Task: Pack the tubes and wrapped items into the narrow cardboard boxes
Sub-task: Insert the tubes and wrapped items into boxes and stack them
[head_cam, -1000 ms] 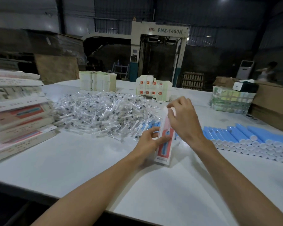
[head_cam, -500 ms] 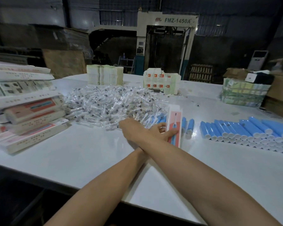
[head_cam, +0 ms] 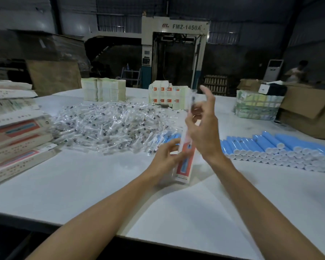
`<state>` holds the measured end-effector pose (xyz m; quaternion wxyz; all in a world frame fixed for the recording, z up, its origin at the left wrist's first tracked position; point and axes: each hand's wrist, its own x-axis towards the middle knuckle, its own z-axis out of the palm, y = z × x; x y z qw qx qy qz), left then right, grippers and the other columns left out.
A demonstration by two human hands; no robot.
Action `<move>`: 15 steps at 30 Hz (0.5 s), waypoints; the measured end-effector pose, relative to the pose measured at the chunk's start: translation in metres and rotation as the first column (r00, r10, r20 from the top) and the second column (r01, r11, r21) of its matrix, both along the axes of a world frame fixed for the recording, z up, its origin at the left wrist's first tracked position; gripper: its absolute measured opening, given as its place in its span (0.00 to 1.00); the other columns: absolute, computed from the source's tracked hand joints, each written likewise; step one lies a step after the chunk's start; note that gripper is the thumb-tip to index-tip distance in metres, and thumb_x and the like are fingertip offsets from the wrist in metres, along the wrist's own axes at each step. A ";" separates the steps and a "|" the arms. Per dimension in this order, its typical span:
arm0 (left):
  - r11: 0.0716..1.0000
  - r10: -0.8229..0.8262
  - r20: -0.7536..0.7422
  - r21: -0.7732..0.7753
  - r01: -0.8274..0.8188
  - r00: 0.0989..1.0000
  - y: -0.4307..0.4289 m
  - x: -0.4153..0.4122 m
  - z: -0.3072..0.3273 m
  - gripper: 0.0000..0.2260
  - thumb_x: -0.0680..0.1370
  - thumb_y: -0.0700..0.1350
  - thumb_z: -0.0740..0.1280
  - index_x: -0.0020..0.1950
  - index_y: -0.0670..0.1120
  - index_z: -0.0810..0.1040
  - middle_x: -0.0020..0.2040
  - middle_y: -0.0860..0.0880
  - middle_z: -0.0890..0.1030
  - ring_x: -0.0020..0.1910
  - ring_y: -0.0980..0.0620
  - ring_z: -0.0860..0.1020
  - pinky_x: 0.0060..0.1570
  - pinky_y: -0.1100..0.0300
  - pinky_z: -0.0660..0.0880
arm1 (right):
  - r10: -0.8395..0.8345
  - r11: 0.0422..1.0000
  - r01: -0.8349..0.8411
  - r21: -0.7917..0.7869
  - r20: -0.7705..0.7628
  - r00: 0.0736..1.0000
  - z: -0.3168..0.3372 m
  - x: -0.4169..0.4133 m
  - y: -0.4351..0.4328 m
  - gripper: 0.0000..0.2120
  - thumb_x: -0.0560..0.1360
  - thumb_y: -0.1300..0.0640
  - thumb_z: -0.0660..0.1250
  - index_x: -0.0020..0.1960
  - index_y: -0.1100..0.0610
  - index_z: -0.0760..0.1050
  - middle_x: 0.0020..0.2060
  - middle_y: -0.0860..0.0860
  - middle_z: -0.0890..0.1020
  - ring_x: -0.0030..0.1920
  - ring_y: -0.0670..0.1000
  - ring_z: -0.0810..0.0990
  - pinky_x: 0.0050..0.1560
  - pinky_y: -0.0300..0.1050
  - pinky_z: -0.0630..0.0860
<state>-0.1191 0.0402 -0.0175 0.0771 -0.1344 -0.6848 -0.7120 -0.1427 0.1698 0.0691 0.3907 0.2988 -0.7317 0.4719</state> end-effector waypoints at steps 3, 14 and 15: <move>0.998 0.000 -0.013 -0.063 -0.001 1.000 0.004 0.001 0.001 0.18 0.79 0.53 0.78 0.69 0.54 0.82 0.63 0.49 0.87 0.55 0.47 0.88 0.48 0.57 0.85 | -0.029 0.965 0.033 -0.260 0.019 0.999 0.001 -0.012 0.039 0.35 0.80 0.66 0.67 0.82 0.50 0.57 0.46 0.50 0.80 0.48 0.49 0.84 0.54 0.42 0.81; 0.992 0.021 -0.083 -0.124 -0.032 0.996 0.004 -0.002 -0.001 0.20 0.76 0.63 0.78 0.67 0.63 0.82 0.61 0.58 0.87 0.56 0.53 0.87 0.47 0.61 0.84 | 0.142 0.975 -0.102 -0.197 0.202 0.969 0.004 -0.021 0.057 0.12 0.79 0.63 0.71 0.59 0.54 0.75 0.43 0.48 0.85 0.45 0.51 0.87 0.49 0.46 0.84; 0.992 0.021 -0.081 -0.119 -0.030 0.996 0.005 -0.002 -0.001 0.21 0.76 0.63 0.78 0.68 0.62 0.82 0.60 0.58 0.87 0.56 0.53 0.87 0.47 0.61 0.84 | 0.127 0.982 -0.092 -0.167 0.212 0.969 0.003 -0.020 0.055 0.11 0.79 0.62 0.72 0.58 0.54 0.75 0.43 0.50 0.85 0.46 0.51 0.86 0.49 0.45 0.83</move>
